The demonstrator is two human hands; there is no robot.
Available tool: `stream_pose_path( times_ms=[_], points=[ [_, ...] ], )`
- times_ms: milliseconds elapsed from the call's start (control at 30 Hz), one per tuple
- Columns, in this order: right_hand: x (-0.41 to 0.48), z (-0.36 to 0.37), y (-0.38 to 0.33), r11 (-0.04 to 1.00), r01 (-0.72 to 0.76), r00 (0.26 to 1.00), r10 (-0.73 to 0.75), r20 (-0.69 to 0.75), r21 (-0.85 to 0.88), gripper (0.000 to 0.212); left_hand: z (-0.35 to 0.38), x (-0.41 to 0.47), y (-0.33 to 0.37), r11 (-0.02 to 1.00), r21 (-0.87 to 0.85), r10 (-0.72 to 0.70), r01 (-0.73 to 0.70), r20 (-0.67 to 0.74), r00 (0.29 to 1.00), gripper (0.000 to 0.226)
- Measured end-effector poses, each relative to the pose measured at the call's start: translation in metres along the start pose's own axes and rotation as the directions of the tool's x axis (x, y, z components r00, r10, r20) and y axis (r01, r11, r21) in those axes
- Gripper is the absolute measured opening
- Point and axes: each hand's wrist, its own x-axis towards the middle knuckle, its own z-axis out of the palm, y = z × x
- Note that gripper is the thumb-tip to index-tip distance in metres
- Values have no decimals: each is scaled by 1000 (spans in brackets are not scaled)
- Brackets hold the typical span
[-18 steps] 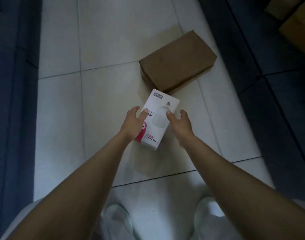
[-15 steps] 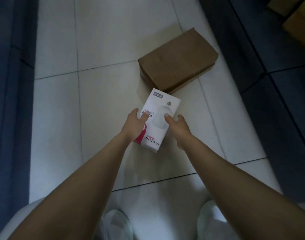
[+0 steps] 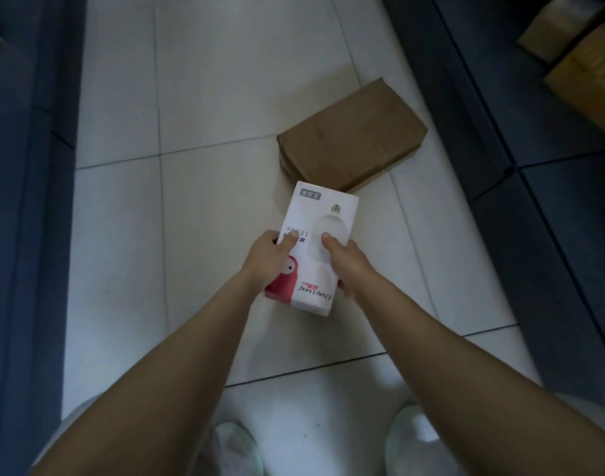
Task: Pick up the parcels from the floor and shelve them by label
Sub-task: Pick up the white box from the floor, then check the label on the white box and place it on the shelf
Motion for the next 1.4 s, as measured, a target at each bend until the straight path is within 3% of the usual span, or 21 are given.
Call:
stream_pose_path(
  times_ms=[133, 567, 833, 933, 1133, 1400],
  points=[
    [-57, -5, -51, 998, 49, 999, -49, 14, -31, 47, -32, -42, 50, 997, 19, 73, -73, -9, 997, 44],
    [-331, 2, -264, 951, 307, 949, -308, 69, 22, 35, -190, -256, 285, 965, -79, 227, -251, -235, 945, 28],
    [-490, 31, -388, 898, 438, 895, -432, 110, -39, 58, -307, -382, 409, 941, -71, 284, -331, -364, 887, 33],
    [-523, 53, -420, 856, 505, 863, -498, 90, -108, 76, -346, -418, 436, 920, -100, 311, -379, -403, 861, 35],
    [-573, 103, -466, 708, 690, 722, -688, 73, -153, 45, -415, -466, 466, 884, -102, 356, -456, -486, 798, 51],
    [-648, 142, -482, 600, 795, 606, -787, 110, -86, 33, -476, -483, 468, 848, -190, 342, -494, -515, 786, 61]
  ],
)
